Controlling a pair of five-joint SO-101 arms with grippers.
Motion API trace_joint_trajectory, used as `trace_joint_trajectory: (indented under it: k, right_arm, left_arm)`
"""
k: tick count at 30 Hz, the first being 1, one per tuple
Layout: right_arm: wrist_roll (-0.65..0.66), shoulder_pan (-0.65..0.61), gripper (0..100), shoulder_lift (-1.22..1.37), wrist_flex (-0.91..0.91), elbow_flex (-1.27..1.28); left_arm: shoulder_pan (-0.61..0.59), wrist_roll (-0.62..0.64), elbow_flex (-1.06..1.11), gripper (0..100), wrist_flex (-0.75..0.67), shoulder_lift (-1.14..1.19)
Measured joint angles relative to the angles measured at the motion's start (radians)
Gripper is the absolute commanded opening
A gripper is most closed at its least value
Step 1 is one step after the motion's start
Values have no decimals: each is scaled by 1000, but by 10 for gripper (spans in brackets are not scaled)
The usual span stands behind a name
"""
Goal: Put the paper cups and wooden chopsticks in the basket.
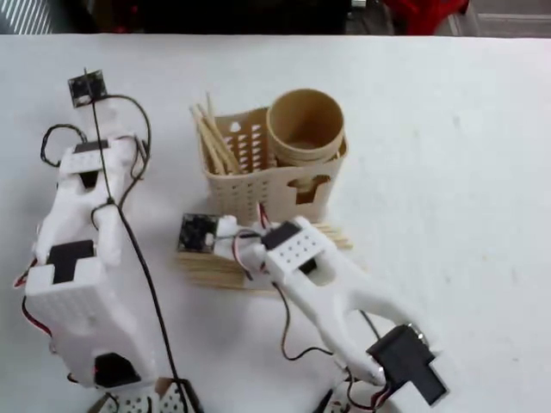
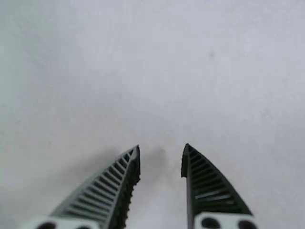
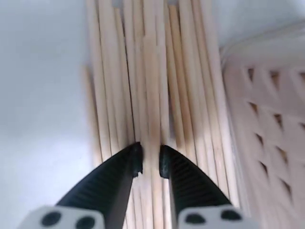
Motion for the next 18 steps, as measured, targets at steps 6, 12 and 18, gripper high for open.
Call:
trace_joint_trajectory:
  k: [6,12,18]
  right_arm:
    - [-48,0,16,-5,43,-34]
    - [-49,2,16,-150,118,-34]
    - [-61,0,16,-373,196,-34]
  left_arm:
    - [0,0,0,161,0,0]
    - [0,0,0,161,0,0]
    - [0,0,0,161,0,0]
